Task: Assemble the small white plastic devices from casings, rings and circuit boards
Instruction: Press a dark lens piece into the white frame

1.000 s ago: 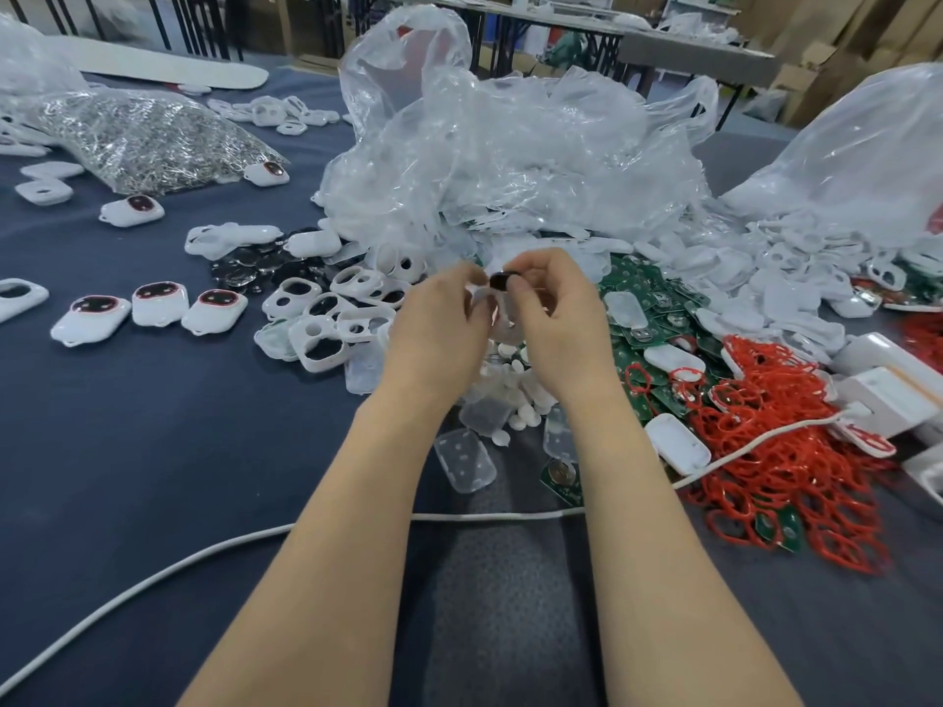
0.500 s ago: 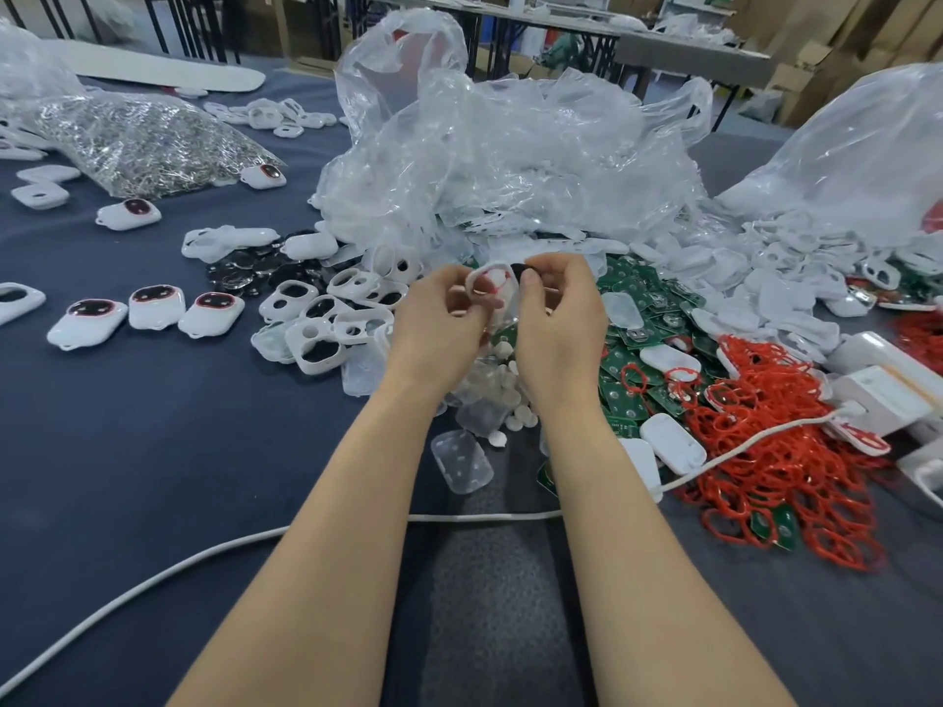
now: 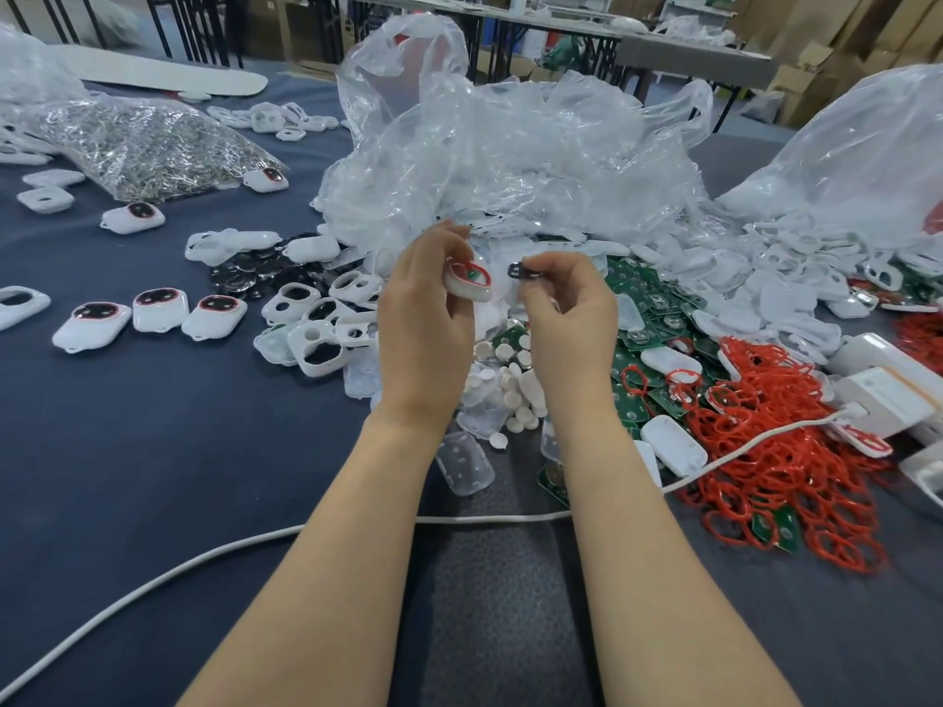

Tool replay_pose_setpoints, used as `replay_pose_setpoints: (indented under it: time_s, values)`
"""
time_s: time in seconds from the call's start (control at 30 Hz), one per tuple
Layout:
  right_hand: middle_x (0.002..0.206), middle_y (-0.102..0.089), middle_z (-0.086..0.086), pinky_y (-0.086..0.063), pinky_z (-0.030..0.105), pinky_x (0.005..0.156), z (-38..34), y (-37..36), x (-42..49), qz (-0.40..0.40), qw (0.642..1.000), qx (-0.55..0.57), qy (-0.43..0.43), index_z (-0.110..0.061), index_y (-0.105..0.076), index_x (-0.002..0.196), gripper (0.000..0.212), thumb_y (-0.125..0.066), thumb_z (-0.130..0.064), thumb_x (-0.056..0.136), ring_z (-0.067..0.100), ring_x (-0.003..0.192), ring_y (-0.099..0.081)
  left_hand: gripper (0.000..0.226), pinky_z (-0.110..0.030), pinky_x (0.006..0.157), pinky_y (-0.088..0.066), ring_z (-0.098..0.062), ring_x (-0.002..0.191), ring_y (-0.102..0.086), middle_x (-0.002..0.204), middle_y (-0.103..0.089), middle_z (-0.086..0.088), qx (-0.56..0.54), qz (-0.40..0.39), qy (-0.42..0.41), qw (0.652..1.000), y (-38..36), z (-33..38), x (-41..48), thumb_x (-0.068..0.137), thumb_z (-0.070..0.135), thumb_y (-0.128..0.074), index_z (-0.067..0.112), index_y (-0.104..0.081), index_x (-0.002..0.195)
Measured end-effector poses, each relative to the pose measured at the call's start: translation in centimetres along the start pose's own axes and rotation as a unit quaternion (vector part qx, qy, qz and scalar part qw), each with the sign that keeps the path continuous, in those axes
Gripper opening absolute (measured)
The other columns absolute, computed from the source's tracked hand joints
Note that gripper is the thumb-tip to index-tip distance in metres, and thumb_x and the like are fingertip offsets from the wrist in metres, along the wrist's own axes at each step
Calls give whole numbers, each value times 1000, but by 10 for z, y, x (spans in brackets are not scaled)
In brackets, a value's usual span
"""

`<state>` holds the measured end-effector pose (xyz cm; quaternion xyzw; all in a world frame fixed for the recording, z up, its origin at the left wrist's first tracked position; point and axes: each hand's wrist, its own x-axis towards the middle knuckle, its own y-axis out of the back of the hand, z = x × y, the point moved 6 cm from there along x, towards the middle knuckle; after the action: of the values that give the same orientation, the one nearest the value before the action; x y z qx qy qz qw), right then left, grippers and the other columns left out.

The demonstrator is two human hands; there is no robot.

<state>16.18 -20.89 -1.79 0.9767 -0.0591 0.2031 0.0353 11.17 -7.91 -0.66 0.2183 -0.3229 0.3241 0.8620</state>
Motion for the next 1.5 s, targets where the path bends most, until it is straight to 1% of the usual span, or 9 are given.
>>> replay_pose_setpoints:
  time_s: [0.17, 0.33, 0.5, 0.6, 0.87, 1.03, 1.17, 1.3, 1.5]
  values:
    - [87, -66, -2, -49, 14, 77, -7, 2, -2, 20, 998, 55, 28, -21, -62, 83, 28, -57, 6, 85, 12, 87, -62, 21, -18, 79, -49, -12, 100, -64, 105, -66, 5, -3, 20, 16, 1000, 5, 0, 0, 82, -9, -53, 2, -59, 98]
    - [87, -67, 1, -49, 16, 71, -7, 2, -1, 15, 997, 69, 25, -21, -63, 83, 26, -58, 5, 86, 12, 82, -62, 17, -34, 69, -50, -20, 77, -63, 95, -70, -2, 10, 21, 36, 999, 5, -5, 2, 87, -1, -52, 2, -61, 101]
    - [86, -65, -5, -47, 13, 72, -10, 0, -2, -1, 997, 77, 26, -22, -62, 86, 25, -60, 3, 86, 4, 81, -61, 13, -25, 67, -47, -14, 71, -58, 85, -67, 0, 20, 12, 61, 998, 4, -10, 2, 91, 3, -54, 5, -63, 100]
    - [87, -64, -7, -46, 11, 71, -11, -4, -3, -19, 997, 76, 16, -21, -62, 89, 21, -62, 0, 87, -2, 79, -59, 9, -31, 68, -51, -17, 71, -64, 79, -66, 0, 12, -15, 105, 994, 1, -18, 3, 93, 8, -55, 7, -62, 99]
    - [99, -63, 5, -50, 15, 78, -2, 0, -1, 10, 999, 40, -4, -15, -54, 106, 23, -62, -4, 89, 14, 90, -62, 23, -40, 78, -57, -18, 74, -69, 87, -71, -4, -89, -121, 240, 959, -15, -28, -2, 88, 5, -58, 23, -53, 101]
    - [84, -58, -10, -44, 10, 69, -5, 3, -2, 45, 998, -19, 31, -17, -55, 96, 16, -60, -4, 88, -5, 71, -54, 18, -46, 81, -56, -22, 75, -70, 82, -71, -9, -87, -149, 246, 954, -21, -27, -5, 89, 6, -55, 16, -57, 103]
    - [91, -62, 3, -46, 13, 71, -9, 1, -5, 39, 997, -48, 53, -17, -57, 90, 14, -60, -3, 87, 3, 77, -55, 13, -45, 81, -56, -18, 70, -71, 85, -70, -8, -84, -156, 237, 955, -23, -24, -6, 90, 6, -55, 15, -57, 100]
    - [82, -60, -8, -46, 12, 68, -3, 5, -2, 47, 998, -27, 16, -17, -57, 89, 12, -62, -6, 87, -4, 70, -56, 15, -40, 76, -58, -13, 65, -68, 90, -68, -4, -78, -143, 243, 956, -21, -26, -4, 90, 7, -53, 19, -56, 99]
    - [76, -57, -13, -42, 9, 60, 5, -1, -2, 4, 998, -67, 1, -17, -57, 88, 10, -63, -10, 86, -6, 61, -51, 15, -18, 51, -48, -3, 47, -53, 71, -58, 2, -272, -121, 371, 880, -24, -32, -6, 93, 5, -48, 15, -60, 94]
